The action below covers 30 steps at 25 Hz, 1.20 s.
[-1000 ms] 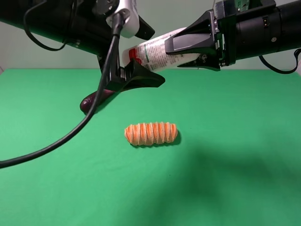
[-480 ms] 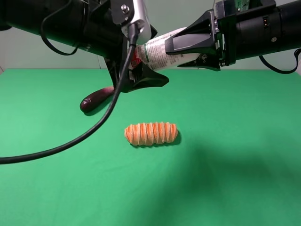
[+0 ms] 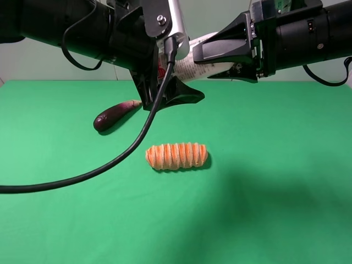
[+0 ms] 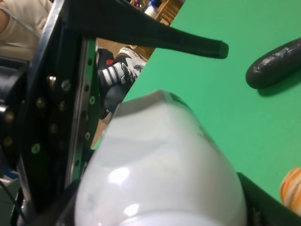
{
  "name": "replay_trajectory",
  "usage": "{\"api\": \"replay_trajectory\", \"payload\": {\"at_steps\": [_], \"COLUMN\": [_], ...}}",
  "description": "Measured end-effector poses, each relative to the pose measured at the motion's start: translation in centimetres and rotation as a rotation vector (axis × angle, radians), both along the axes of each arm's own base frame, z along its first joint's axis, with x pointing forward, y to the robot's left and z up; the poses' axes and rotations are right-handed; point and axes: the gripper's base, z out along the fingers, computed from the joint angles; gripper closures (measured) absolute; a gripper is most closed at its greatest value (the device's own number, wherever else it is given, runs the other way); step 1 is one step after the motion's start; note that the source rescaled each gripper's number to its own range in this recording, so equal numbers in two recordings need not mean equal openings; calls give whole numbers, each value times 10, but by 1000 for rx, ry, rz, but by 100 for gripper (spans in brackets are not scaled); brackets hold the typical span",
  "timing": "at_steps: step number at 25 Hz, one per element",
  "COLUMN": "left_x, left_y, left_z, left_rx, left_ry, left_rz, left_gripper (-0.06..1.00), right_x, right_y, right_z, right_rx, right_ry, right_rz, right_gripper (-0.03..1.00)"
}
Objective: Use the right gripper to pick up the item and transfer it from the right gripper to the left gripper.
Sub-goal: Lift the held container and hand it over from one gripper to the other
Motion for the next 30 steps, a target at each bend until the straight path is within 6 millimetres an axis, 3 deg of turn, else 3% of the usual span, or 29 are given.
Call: {"api": "replay_trajectory", "payload": {"at_steps": [9,12,14,16,17,30], "left_x": [1,3,3,2,2,1], "left_y": [1,1,1,1,0,0], "left_z": [0,1,1,1,0,0], "left_rx": [0,-1,-2,-7,-4,0], "left_ry": [-9,-20,-20,-11,-10,-16], "left_rz": [12,29,30,27,19,8], "left_gripper": [2,12,32,69,94,92], "right_x": [0,0,0,1,2,1], "right_y": [0,0,0,0,-1,-1], "right_z": [0,0,0,0,1,2], "right_rx": [0,0,0,4,10,13], "right_ry": [0,0,0,0,0,-2], "right_rz": [0,0,0,-7,-17,-19], "right_gripper": [97,97,97,97,97,97]}}
